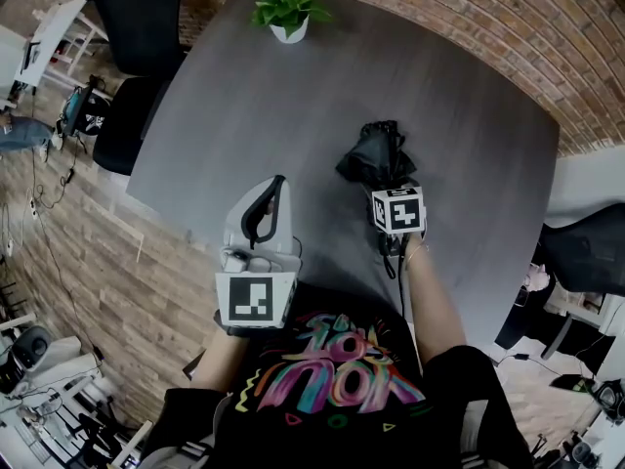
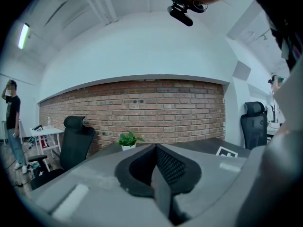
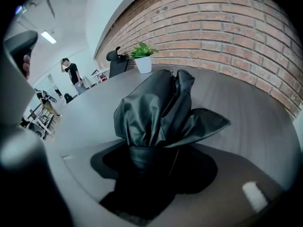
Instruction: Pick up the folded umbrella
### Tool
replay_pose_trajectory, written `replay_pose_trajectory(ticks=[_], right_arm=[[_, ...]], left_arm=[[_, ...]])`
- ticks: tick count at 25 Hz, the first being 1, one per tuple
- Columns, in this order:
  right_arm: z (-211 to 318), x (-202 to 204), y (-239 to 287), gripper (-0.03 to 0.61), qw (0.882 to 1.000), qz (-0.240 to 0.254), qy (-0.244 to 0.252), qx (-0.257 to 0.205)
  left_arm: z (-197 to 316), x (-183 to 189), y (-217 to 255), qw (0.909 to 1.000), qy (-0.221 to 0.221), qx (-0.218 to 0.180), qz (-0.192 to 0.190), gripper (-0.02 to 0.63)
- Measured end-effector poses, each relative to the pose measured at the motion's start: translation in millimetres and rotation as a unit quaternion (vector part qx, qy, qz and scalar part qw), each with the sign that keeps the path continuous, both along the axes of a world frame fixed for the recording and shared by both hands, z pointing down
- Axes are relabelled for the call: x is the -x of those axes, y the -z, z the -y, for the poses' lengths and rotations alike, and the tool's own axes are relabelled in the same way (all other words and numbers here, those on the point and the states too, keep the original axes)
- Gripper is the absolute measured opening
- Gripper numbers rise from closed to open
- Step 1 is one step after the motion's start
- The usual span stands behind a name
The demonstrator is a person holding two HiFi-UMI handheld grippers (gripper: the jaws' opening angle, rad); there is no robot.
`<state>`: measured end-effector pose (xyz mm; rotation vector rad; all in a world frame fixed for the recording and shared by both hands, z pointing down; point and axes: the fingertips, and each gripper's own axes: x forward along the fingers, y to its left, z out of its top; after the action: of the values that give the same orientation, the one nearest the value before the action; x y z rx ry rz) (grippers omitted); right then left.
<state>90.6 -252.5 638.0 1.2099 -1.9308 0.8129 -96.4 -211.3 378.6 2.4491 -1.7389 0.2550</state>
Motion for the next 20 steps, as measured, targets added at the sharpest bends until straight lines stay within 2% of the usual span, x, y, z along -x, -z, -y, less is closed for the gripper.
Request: replay_pose_trajectory(ticks=[7, 14, 20], right_arm=[[-2, -2, 3, 0.245, 1.000, 0.025, -0.018, -0.007], [-8, 5, 20, 0.239, 0.996, 0.085, -0.031, -0.028], [-11, 9, 54, 0.239, 0.992, 0.106, -0.025, -0.068]], left_arm=[[0, -2, 4, 1.0000, -0.002, -0.002, -0.003, 0.002], [3, 4, 10, 0.9999, 0.003, -0.011, 0.000, 0.000], [5, 2, 14, 0.9998, -0.007, -0.020, 0.002, 0.000]])
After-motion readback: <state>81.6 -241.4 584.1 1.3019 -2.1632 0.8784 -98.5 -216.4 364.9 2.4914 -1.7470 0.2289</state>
